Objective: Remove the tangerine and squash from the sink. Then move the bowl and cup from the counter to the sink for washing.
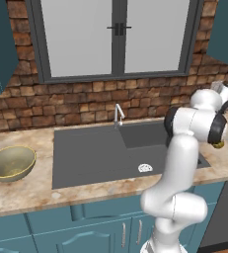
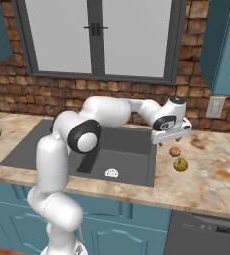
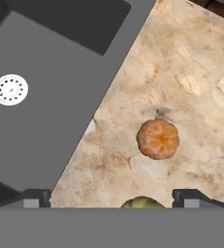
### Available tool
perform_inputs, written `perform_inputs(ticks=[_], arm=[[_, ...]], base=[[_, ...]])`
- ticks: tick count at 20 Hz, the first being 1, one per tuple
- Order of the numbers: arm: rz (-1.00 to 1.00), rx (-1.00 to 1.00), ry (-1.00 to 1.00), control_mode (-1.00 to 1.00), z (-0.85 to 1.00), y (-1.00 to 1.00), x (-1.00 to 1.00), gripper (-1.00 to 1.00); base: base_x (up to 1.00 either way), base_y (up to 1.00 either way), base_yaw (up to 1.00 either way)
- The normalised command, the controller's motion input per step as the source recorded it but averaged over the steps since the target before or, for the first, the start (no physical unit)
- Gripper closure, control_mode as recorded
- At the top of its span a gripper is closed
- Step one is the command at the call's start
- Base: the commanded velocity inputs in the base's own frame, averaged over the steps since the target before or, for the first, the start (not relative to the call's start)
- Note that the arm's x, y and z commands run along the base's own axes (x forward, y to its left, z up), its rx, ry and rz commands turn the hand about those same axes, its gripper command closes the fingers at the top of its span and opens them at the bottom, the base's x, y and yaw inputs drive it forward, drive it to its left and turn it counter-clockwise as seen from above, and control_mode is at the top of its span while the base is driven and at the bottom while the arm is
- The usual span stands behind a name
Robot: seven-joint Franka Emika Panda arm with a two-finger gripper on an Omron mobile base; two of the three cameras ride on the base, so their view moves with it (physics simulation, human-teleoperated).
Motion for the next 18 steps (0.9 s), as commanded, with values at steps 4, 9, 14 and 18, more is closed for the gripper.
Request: perform_inputs(ticks=[4,9,14,18], arm=[[-0.11,0.00,0.01,-1.00,0.25,0.27,-0.22,-1.00],[-0.13,0.00,0.07,-1.00,0.29,0.25,-0.22,-1.00],[-0.14,0.00,0.01,-1.00,0.23,0.26,-0.28,-1.00],[-0.13,0.00,0.00,-1.00,0.19,0.31,-0.26,-1.00]], base=[[0.00,0.00,0.00],[0.00,0.00,0.00],[0.00,0.00,0.00],[0.00,0.00,0.00]])
